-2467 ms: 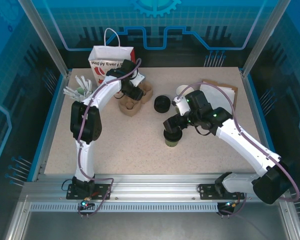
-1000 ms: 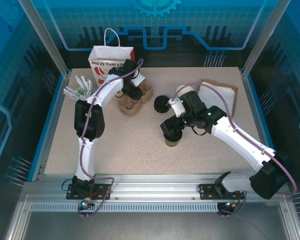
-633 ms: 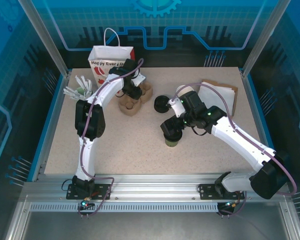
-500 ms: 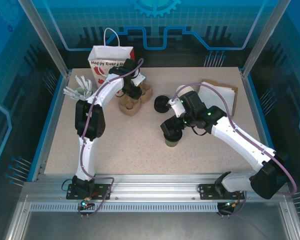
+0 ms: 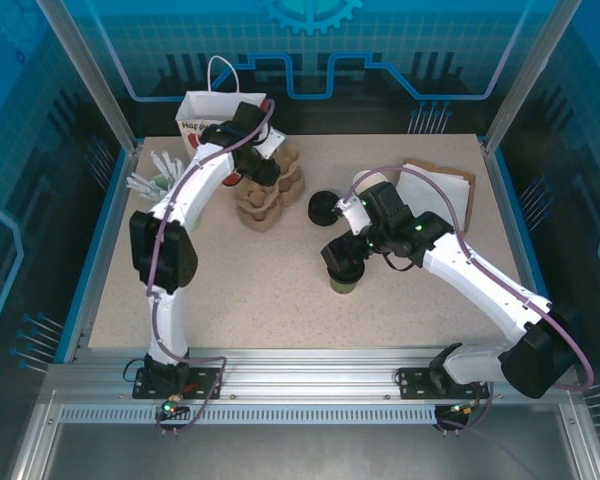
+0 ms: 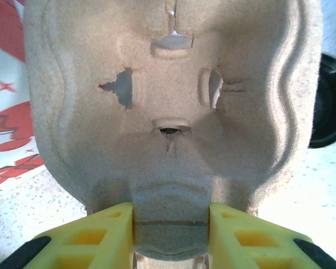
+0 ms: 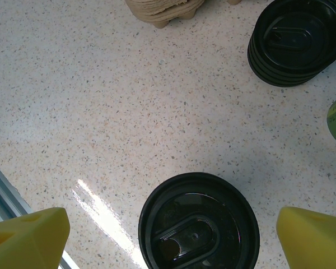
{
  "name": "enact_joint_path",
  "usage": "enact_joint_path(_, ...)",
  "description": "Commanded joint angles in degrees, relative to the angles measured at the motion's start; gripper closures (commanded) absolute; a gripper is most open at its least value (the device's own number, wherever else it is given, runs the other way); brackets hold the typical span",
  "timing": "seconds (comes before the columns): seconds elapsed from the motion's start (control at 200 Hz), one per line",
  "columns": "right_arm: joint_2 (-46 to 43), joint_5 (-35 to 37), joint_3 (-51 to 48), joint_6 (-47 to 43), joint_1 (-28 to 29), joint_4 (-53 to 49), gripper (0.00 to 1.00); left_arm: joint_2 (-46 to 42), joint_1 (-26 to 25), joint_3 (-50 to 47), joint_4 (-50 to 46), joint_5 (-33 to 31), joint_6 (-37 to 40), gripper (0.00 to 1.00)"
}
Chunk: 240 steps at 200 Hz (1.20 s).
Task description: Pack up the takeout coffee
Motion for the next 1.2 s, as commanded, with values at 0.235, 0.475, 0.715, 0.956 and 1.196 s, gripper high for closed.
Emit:
enact_joint_path(0.235, -7.35, 1.64, 2.87, -1.12, -4.21, -4.20, 0.04, -29.74, -11.67, -37.32, 10.42, 0.28, -14.42, 0.63)
enact_joint_path(0.475, -8.24, 1.02, 2.43, -2.26, -6.83, -4.79, 0.04, -35.50, -21.93, -57.00, 15.15, -2.72, -25.87, 0.64)
enact_joint_path(0.715, -7.74, -1.27, 1.51, -1.71, -7.13, -3.71, 0.04, -30.83, -28.39, -61.76, 21.91, -0.97, -27.91, 0.62)
enact_joint_path(0.956, -8.40, -1.09, 0.41, -1.47, -7.10, -3.79, 0.04, -24.40, -31.19, -58.76, 20.14, -2.89, -26.47, 0.56)
enact_joint_path(1.196, -8.36, -1.44, 1.09, -1.26, -6.63, -3.76, 0.04, -29.02, -30.12, -52.74, 16.69, -8.58, -22.90, 0.37)
